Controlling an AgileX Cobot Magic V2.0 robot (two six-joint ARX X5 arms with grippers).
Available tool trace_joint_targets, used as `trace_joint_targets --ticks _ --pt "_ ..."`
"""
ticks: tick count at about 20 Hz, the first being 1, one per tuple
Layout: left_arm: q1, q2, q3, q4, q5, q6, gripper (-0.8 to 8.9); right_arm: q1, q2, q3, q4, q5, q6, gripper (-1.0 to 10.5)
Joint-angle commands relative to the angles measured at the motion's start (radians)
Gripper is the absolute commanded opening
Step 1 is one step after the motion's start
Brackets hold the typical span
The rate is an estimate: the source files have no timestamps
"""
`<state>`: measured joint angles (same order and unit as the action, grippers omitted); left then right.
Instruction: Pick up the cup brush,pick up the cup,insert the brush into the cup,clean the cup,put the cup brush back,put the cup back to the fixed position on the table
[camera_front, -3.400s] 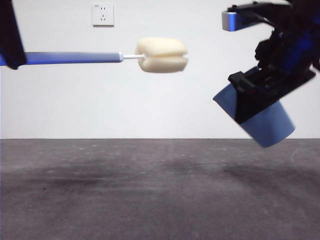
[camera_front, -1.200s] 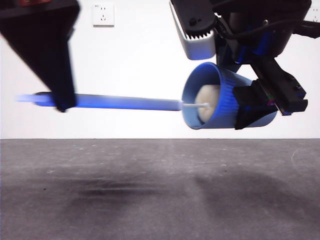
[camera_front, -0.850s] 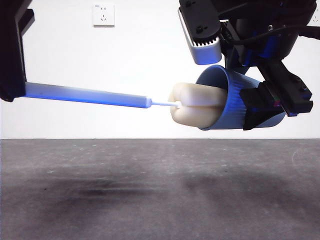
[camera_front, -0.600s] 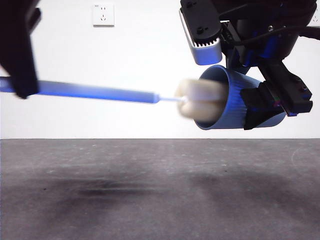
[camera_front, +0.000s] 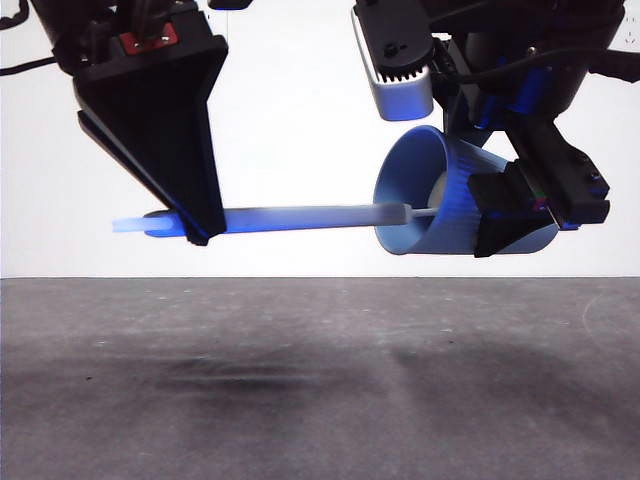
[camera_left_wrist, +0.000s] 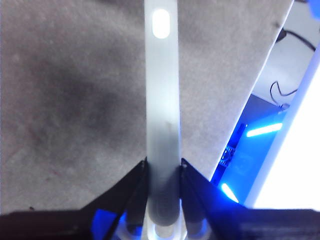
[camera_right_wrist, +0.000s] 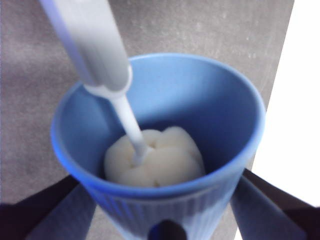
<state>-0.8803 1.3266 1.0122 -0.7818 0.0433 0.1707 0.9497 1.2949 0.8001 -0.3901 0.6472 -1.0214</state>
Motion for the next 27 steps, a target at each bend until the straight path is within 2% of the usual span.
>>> trace_joint_targets --ticks 1,4,7,17,20,22,27 --pt "-0.004 0.002 -0.009 0.026 0.011 -0.018 -0.09 0.009 0.006 0.003 0.014 -0.018 0.011 -0.1" --pt "-0.004 -0.002 -0.009 -0.050 -0.011 -0.026 -0.08 0.005 0.006 0.003 0.012 -0.010 0.041 -0.1" --pt "-0.004 -0.042 -0.009 -0.132 -0.145 -0.068 -0.08 -0.008 0.006 0.003 0.007 -0.009 0.089 -0.1" --pt "0.014 -0.262 -0.009 -0.388 -0.233 -0.129 -0.08 -0.032 -0.018 0.003 0.023 -0.009 0.282 -0.1" --pt "0.019 -0.312 -0.009 -0.410 -0.245 -0.200 -0.08 -0.049 -0.054 0.004 0.023 0.016 0.412 -0.1" --pt "0.019 -0.339 -0.009 -0.382 -0.277 -0.281 -0.08 -0.062 -0.099 0.004 0.023 0.014 0.537 -0.1" --pt "0.045 -0.322 -0.025 -0.179 -0.312 -0.495 -0.09 -0.071 -0.274 0.005 0.023 -0.015 0.862 -0.1"
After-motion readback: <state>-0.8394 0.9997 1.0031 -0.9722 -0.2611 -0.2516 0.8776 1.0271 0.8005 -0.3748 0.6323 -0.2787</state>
